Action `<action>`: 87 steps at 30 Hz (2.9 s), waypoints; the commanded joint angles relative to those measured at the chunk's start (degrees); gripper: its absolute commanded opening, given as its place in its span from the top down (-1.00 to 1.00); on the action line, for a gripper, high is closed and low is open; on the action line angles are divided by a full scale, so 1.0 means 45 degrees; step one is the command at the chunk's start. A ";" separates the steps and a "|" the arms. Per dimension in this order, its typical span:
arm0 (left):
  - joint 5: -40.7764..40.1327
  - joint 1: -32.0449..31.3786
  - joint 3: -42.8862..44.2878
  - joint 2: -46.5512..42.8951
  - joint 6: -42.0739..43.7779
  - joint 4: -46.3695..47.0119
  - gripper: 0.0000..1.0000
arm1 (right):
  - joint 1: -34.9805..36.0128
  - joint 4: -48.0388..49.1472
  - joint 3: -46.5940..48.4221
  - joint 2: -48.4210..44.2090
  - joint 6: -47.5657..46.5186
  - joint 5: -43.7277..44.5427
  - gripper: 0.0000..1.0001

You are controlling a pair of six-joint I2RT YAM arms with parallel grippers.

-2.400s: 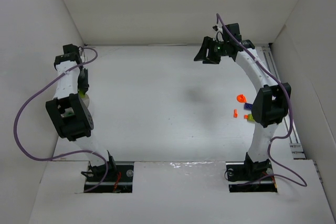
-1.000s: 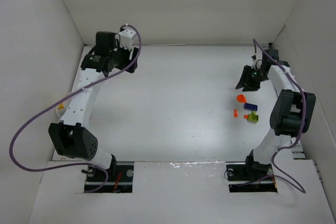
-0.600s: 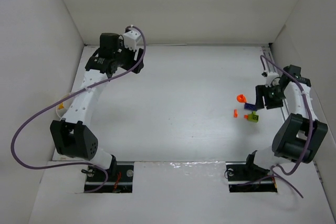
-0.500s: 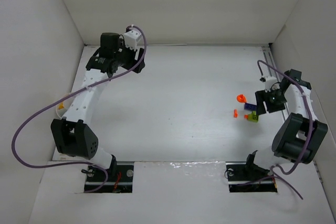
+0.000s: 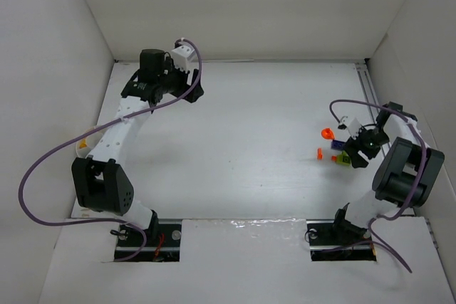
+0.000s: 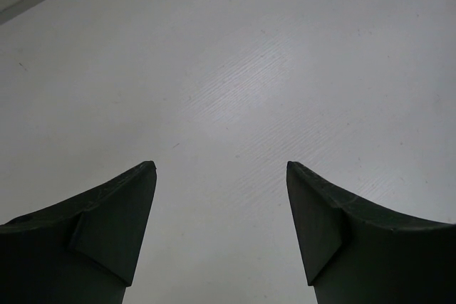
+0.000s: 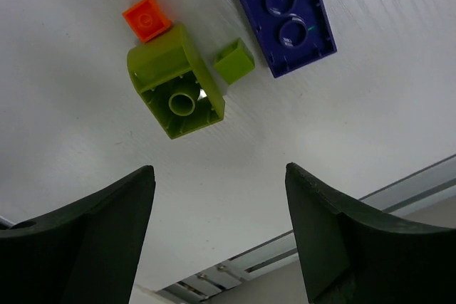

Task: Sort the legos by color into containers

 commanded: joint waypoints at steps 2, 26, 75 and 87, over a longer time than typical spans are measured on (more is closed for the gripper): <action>0.0240 -0.0035 0.0209 -0.0179 -0.0187 0.0664 -0.42 | -0.0043 0.0633 -0.0125 0.0406 -0.2563 -0.0401 -0.57; -0.0385 -0.0035 0.0209 0.0056 -0.0187 0.0546 -0.42 | 0.1676 0.0049 0.0010 0.1560 -0.2799 -0.0265 0.03; 0.8443 0.0101 0.2280 0.4468 -0.7316 0.4023 -0.40 | 1.2475 1.0145 0.7431 0.3453 1.3215 -0.4758 0.78; 0.8560 -0.0016 0.2534 0.4724 -0.6888 0.3731 0.00 | 1.2711 1.0400 0.7569 0.3454 1.3353 -0.3897 0.78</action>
